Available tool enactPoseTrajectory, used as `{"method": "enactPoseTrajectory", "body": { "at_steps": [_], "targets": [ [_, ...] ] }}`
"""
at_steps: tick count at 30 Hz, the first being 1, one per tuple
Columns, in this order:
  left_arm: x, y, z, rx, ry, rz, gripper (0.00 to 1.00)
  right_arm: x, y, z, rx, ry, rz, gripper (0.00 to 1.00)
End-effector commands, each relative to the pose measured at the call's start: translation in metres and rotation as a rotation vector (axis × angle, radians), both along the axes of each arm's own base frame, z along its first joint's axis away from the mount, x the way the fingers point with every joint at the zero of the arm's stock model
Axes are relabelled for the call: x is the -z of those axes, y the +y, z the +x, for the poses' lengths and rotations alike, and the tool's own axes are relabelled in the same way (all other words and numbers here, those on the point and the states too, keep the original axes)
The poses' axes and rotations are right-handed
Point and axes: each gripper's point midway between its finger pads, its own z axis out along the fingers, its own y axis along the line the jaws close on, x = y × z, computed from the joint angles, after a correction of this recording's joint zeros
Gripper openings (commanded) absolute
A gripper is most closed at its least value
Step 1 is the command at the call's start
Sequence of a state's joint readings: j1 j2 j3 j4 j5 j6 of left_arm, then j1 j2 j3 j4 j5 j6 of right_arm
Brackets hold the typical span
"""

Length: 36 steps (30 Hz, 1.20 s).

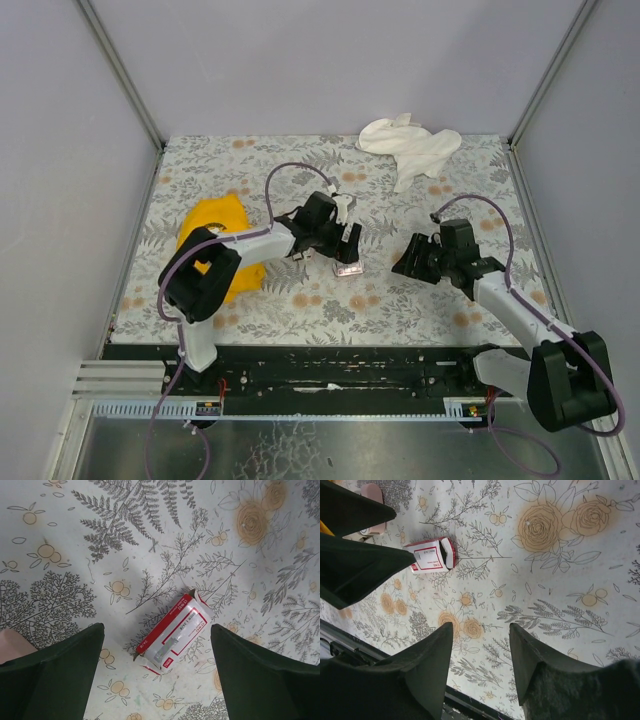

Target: Load the staples into the stapler

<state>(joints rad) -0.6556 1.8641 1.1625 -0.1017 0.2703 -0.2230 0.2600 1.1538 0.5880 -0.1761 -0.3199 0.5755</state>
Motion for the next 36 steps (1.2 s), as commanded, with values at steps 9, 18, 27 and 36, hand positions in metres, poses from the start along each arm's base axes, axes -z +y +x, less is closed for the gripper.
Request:
{"method": "enactPoseTrajectory", "body": {
  "at_steps": [9,18,27,36],
  "targets": [
    [0.025,-0.017,-0.033,0.185,-0.087,0.124,0.85,-0.016,0.0,-0.007,-0.001,-0.023,0.022,0.57],
    [0.033,-0.011,-0.052,0.195,-0.142,0.22,0.83,-0.017,-0.002,-0.011,0.008,-0.032,0.02,0.57],
    [0.035,-0.007,-0.055,0.186,-0.219,0.308,0.64,-0.015,-0.003,-0.013,0.011,-0.032,0.021,0.57],
    [0.046,-0.007,-0.079,0.221,-0.24,0.348,0.48,-0.005,0.0,-0.025,0.002,0.003,0.046,0.59]
  ]
}}
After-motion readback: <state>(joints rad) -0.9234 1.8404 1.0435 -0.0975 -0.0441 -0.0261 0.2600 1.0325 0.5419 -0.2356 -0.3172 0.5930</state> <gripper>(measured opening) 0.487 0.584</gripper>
